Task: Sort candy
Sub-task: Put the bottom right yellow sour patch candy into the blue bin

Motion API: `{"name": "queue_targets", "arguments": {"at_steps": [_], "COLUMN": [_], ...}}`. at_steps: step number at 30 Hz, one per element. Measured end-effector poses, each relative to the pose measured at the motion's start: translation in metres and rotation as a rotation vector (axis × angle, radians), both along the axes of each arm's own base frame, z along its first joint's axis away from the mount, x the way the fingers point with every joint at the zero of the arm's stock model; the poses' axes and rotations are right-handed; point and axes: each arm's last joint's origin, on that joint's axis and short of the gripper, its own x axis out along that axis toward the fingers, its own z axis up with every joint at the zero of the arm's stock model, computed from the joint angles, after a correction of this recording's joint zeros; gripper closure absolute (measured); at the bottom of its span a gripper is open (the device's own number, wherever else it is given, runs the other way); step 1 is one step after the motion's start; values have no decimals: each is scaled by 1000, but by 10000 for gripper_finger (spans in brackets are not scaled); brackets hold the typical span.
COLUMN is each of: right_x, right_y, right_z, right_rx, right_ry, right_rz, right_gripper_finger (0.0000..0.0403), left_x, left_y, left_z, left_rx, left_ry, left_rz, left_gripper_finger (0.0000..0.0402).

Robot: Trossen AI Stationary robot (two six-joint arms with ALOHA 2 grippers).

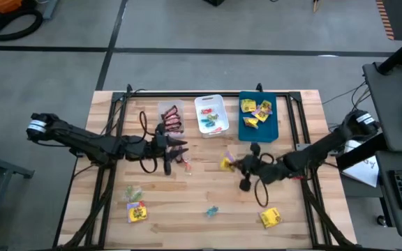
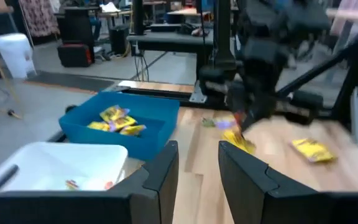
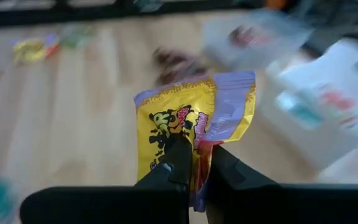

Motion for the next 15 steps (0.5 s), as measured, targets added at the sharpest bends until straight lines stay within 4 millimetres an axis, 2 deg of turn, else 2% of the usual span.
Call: {"name": "queue_targets", "arguments": {"at_steps": [6, 11, 15], "right_x": [22, 33, 30], "right_y": [-40, -92, -137], "right_z": [32, 55, 68], "right_rx": [-103, -194, -235], "right_ry": [-17, 28, 98], "right_rz": [-138, -385, -584], "right_gripper_finger": [391, 391, 391], "left_x": [3, -3, -14], "left_y": [15, 39, 62], "left_z": [15, 21, 28], "left_rx": [123, 215, 278], "left_ry": [110, 229, 283], "left_rz": [44, 119, 198], "left_gripper_finger": [323, 325, 325]}}
